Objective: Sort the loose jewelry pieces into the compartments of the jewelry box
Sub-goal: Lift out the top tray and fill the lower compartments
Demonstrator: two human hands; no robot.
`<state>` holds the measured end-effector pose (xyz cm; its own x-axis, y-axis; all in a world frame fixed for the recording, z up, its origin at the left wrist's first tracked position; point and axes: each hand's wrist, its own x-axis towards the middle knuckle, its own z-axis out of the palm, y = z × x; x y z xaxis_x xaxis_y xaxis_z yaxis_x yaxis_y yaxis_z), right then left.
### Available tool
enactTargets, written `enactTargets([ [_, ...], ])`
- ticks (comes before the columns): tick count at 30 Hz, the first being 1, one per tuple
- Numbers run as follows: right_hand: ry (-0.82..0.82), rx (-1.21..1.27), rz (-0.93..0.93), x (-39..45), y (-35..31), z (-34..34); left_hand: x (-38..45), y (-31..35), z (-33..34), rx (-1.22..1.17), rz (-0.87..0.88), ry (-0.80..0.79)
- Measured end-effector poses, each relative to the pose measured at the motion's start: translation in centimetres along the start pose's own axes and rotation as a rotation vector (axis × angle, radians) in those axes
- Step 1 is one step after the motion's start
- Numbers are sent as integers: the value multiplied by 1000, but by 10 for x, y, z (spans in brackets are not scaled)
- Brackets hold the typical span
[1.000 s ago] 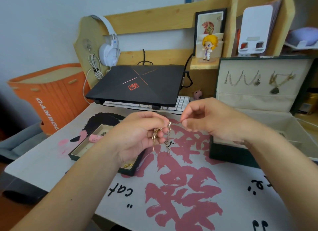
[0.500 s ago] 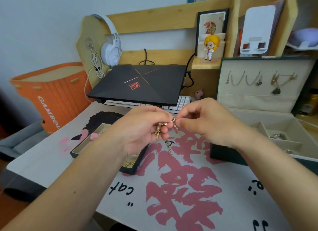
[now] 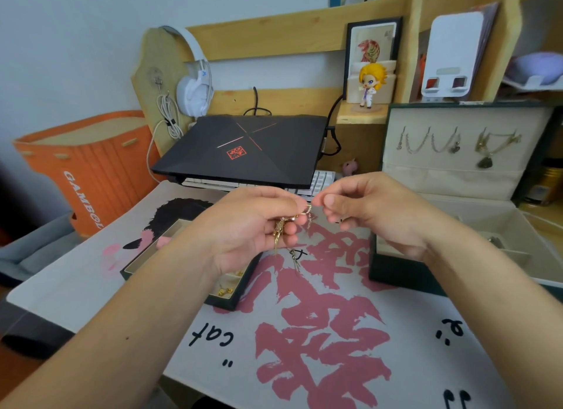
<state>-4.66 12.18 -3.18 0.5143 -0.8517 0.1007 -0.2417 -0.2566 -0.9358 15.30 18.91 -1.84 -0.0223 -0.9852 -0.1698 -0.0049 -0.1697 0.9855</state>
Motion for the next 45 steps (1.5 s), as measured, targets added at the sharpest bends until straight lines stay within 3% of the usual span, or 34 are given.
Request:
enactTargets([
  [4, -173, 138, 69, 0, 5, 8, -1, 3, -3, 100, 32, -49],
  [10, -262, 389, 189, 2, 5, 7, -2, 8, -8, 177, 82, -49],
  [19, -298, 312, 236, 0, 3, 12, -3, 3, -9, 311, 199, -58],
  [30, -376, 358, 237, -3, -2, 11, -4, 0, -13, 623, 548, -24],
  [37, -362, 326, 223, -5, -7, 5, -4, -12, -11, 682, 700, -2],
  [45, -181, 317, 144, -3, -7, -3, -2, -28, -12, 737, 857, 65],
])
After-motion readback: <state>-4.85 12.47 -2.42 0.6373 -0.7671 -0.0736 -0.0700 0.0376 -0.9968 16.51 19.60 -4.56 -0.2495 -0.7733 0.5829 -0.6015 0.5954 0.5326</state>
